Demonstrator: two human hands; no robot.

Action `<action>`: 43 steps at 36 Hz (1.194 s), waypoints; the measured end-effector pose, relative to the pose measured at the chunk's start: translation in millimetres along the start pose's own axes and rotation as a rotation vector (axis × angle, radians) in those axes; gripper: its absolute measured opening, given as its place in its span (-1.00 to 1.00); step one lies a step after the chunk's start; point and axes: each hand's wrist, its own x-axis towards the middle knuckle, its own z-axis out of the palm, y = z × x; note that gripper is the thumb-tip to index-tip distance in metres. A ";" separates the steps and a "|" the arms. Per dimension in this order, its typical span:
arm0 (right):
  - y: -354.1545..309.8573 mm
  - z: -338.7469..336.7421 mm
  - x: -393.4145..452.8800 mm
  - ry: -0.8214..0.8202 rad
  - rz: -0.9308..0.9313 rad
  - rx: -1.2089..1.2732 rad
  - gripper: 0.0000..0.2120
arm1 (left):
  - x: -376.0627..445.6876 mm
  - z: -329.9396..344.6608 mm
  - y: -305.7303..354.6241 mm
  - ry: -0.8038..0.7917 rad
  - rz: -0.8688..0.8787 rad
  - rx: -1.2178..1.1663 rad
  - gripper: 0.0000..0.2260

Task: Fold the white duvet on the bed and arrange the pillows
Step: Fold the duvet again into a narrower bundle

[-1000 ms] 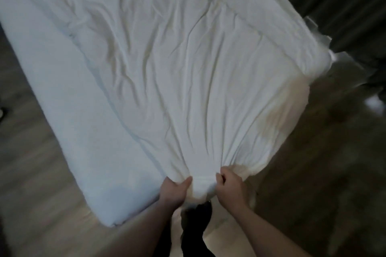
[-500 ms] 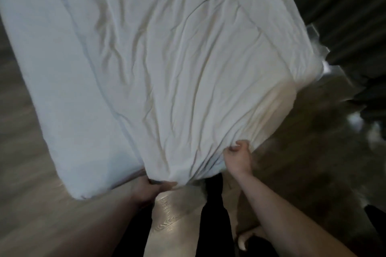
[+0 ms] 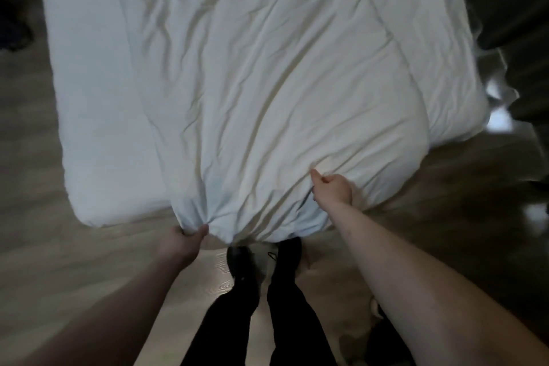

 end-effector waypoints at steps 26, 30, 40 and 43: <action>-12.8 -107.2 23.5 0.252 -0.379 -0.145 -0.46 | -30.9 -2.6 87.7 0.551 0.731 0.124 -0.38; -33.9 -151.8 63.4 0.319 -0.349 -0.166 -0.20 | -30.8 18.6 167.5 0.453 0.894 0.328 -0.30; -26.1 -207.2 154.0 0.178 -0.233 -0.275 -0.06 | 6.7 131.8 282.5 0.156 0.625 0.685 0.00; -20.3 -220.3 161.2 0.063 -0.245 -0.277 -0.29 | 6.0 149.4 288.1 0.162 0.587 0.738 0.04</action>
